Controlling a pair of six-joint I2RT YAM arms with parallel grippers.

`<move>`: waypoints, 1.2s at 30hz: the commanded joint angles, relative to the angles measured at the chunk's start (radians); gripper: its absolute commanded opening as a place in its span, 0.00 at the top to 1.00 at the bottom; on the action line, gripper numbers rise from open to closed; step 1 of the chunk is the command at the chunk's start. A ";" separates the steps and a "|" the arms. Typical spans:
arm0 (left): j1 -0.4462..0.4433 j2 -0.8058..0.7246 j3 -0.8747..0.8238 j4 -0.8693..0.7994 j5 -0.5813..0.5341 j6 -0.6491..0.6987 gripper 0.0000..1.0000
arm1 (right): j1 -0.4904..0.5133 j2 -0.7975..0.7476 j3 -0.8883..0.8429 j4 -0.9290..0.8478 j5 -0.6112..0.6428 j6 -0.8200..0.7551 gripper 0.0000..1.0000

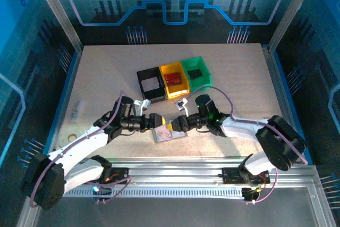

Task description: Take the credit cards out of the card holder

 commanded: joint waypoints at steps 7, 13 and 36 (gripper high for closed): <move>-0.031 -0.028 -0.039 0.089 0.062 -0.049 0.33 | 0.013 0.056 -0.011 0.124 -0.025 0.057 1.00; -0.033 -0.060 -0.048 0.089 0.060 -0.052 0.42 | 0.013 0.065 -0.009 0.124 -0.020 0.059 1.00; -0.032 -0.107 -0.048 0.041 0.004 -0.050 0.93 | 0.000 -0.008 -0.010 0.057 0.022 0.045 1.00</move>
